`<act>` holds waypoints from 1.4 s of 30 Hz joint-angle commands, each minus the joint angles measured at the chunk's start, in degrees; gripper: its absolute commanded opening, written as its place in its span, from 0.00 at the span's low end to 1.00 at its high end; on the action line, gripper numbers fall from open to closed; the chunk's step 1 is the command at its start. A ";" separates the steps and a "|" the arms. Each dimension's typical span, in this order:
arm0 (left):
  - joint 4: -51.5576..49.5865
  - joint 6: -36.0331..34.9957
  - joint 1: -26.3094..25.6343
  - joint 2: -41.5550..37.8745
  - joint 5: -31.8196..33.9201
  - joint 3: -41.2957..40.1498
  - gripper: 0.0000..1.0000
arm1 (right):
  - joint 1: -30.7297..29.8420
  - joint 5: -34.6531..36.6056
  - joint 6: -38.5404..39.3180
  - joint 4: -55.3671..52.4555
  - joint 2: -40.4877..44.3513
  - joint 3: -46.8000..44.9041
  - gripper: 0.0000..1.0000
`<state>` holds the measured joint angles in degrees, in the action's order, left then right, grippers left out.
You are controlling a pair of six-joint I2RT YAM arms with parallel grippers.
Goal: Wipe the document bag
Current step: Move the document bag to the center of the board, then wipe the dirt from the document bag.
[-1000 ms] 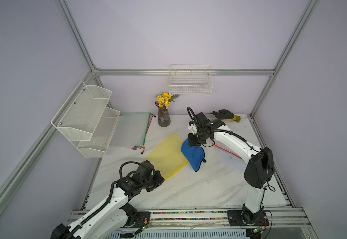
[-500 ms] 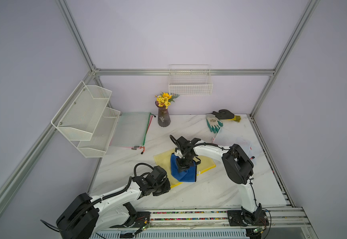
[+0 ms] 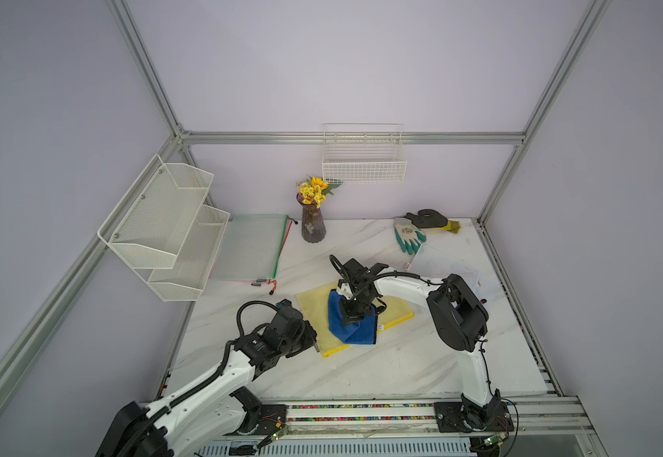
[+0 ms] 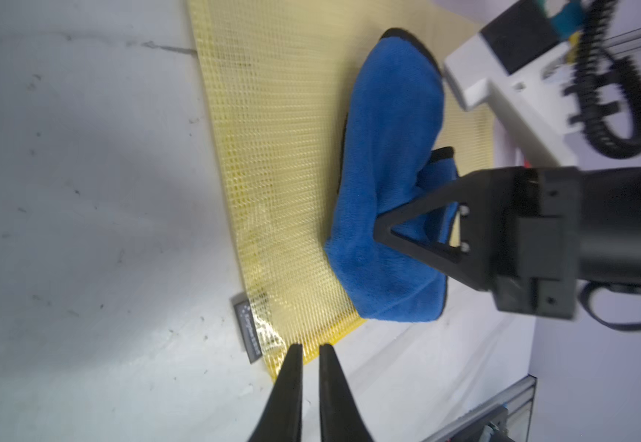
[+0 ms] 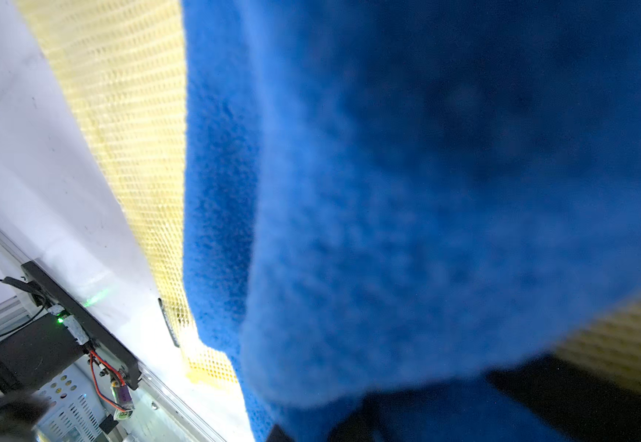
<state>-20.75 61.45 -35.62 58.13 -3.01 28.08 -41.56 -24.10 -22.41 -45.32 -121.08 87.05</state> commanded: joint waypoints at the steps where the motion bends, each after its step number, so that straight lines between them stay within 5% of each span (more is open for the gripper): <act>1: 5.72 -4.07 1.12 8.49 -2.04 4.63 0.09 | -0.45 4.34 0.22 -2.28 -3.55 -3.10 0.00; 6: 9.19 -7.49 1.94 17.21 -5.86 7.86 0.09 | -0.45 4.15 0.74 -2.91 -3.87 -2.23 0.00; 13: 0.13 -6.87 5.19 25.67 -4.62 8.22 0.05 | 1.78 5.82 1.32 -3.10 -5.32 -2.58 0.00; 21: 0.25 -8.72 6.78 33.79 -4.18 4.13 0.00 | 7.65 16.19 1.76 -5.50 -1.69 -3.31 0.00; 27: -1.00 -8.18 6.88 31.04 -5.07 -0.26 0.00 | 9.82 29.63 4.22 -8.25 -0.63 0.67 0.00; 34: -9.69 -8.73 6.88 19.94 -3.50 -2.93 0.00 | 1.14 14.09 9.66 -13.69 -7.01 20.07 0.00; 42: -13.44 -7.58 6.96 14.96 -3.15 -4.59 0.00 | -3.21 -11.40 1.81 -5.92 -20.80 32.96 0.00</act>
<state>-19.59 54.41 -28.93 71.26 -10.20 26.89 -45.28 -24.51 -17.30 -53.89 -138.02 118.91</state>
